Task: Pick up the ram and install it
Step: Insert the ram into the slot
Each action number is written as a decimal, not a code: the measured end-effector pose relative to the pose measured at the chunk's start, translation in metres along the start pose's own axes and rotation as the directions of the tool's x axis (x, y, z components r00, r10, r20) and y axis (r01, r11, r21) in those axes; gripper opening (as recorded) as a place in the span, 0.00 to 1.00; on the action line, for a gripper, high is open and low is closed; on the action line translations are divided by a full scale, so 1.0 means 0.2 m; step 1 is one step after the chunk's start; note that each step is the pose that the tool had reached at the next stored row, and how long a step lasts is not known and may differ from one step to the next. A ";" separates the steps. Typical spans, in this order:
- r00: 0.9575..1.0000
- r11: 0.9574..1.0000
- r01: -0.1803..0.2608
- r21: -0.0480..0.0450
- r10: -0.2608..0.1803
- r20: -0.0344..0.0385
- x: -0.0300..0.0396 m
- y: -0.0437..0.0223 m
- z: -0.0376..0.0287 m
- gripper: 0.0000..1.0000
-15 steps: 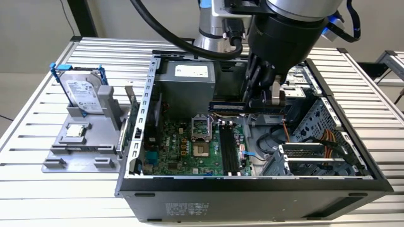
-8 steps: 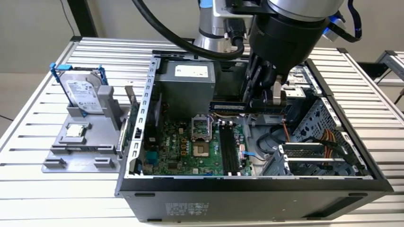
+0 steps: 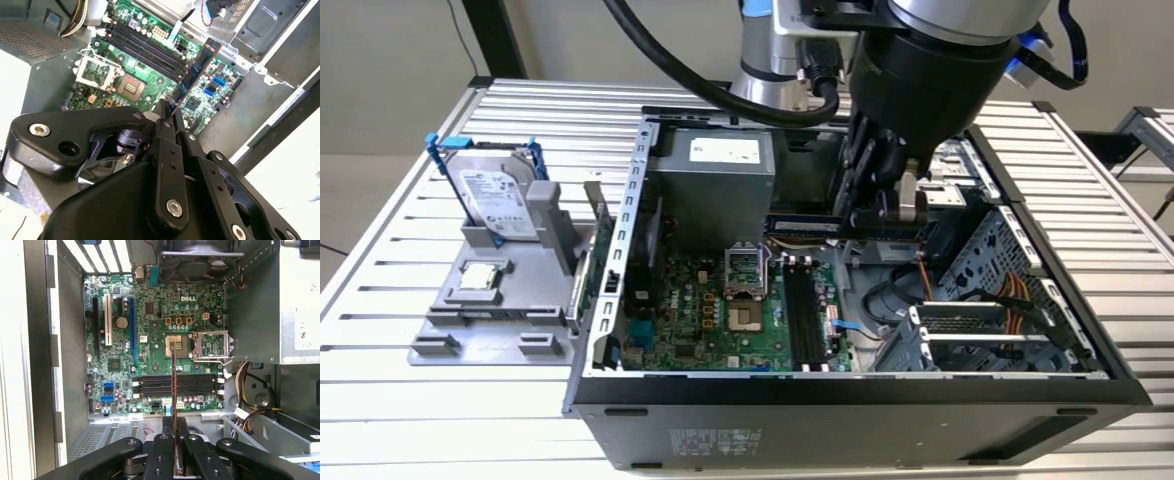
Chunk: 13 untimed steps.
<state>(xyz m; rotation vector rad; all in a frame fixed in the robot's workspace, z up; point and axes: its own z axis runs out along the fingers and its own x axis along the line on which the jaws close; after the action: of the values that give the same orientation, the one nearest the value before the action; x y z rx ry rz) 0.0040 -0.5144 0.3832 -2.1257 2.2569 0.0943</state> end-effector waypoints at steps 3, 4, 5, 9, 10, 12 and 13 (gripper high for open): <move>1.000 1.000 -0.017 0.001 0.017 0.000 -0.007 -0.010 0.001 0.00; 1.000 1.000 -0.022 0.001 0.022 0.000 -0.010 -0.014 0.001 0.00; 1.000 1.000 -0.027 0.002 0.027 0.000 -0.013 -0.018 0.001 0.00; 0.999 0.999 -0.045 0.003 0.045 0.001 -0.026 -0.029 0.003 0.00; 0.999 0.999 -0.048 0.003 0.048 0.001 -0.028 -0.031 0.003 0.00; 0.999 0.999 -0.052 0.004 0.052 0.001 -0.030 -0.034 0.003 0.00; 0.999 0.999 -0.052 0.004 0.052 0.001 -0.030 -0.035 0.003 0.00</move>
<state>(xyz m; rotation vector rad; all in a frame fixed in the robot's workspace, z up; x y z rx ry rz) 0.0114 -0.5087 0.3829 -2.0647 2.3109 0.0925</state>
